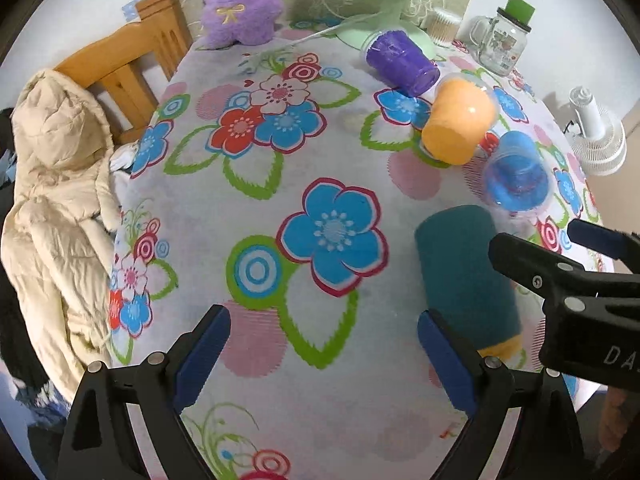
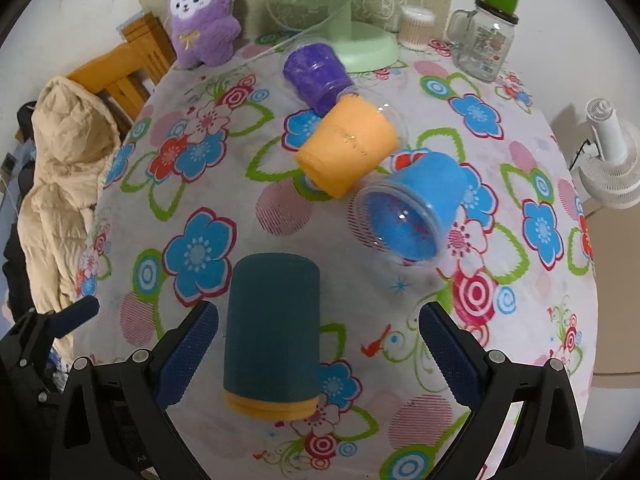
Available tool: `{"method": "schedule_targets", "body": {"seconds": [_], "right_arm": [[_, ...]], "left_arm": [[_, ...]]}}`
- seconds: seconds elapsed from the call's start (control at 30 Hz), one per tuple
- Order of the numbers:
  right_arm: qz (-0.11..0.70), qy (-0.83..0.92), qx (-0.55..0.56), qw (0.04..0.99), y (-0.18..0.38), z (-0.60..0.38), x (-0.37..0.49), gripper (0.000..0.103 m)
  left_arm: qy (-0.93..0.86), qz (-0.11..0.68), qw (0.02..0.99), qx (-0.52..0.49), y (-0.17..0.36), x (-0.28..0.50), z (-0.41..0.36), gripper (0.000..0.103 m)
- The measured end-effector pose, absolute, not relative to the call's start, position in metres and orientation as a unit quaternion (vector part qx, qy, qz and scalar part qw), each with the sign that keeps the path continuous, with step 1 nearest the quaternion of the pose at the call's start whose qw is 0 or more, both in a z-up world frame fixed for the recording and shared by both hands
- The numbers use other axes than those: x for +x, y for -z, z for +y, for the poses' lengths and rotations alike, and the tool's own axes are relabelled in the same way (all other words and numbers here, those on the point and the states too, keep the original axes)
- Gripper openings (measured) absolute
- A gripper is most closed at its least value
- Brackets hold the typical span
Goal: Flip cup upside down
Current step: 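Grasp the teal cup with the right tool while the left tool releases it, then rotate the teal cup with the right tool so its yellow rim faces down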
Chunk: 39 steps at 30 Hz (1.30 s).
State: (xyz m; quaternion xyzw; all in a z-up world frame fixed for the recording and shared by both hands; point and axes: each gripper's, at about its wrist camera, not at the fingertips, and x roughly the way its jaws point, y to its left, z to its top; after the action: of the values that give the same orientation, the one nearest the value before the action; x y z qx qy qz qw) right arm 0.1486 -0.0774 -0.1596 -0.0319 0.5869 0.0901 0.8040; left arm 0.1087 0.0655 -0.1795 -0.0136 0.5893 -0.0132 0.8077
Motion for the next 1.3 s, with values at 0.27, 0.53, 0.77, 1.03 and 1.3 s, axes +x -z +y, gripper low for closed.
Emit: {"method": "schedule_targets", "body": {"seconds": [0.27, 0.53, 0.77, 1.03, 1.3], "right_arm": [[0.613, -0.104, -0.043, 0.782, 0.191, -0.058, 0.164, 0.096], [0.652, -0.093, -0.025, 0.752, 0.212, -0.056, 0.181, 0.087], [0.677, -0.097, -0.027, 0.729, 0.223, -0.046, 0.192, 0.074], [0.696, -0.097, -0.050, 0.710, 0.234, -0.034, 0.193, 0.068], [0.668, -0.105, -0.041, 0.735, 0.215, -0.035, 0.176, 0.068]], "left_arm": [[0.050, 0.601, 0.797, 0.032, 0.200, 0.126, 0.066, 0.096], [0.063, 0.617, 0.783, 0.035, 0.212, 0.134, 0.066, 0.096], [0.064, 0.628, 0.775, 0.023, 0.218, 0.137, 0.070, 0.096], [0.066, 0.635, 0.770, 0.010, 0.222, 0.142, 0.074, 0.096], [0.068, 0.629, 0.775, 0.006, 0.211, 0.137, 0.075, 0.095]]}}
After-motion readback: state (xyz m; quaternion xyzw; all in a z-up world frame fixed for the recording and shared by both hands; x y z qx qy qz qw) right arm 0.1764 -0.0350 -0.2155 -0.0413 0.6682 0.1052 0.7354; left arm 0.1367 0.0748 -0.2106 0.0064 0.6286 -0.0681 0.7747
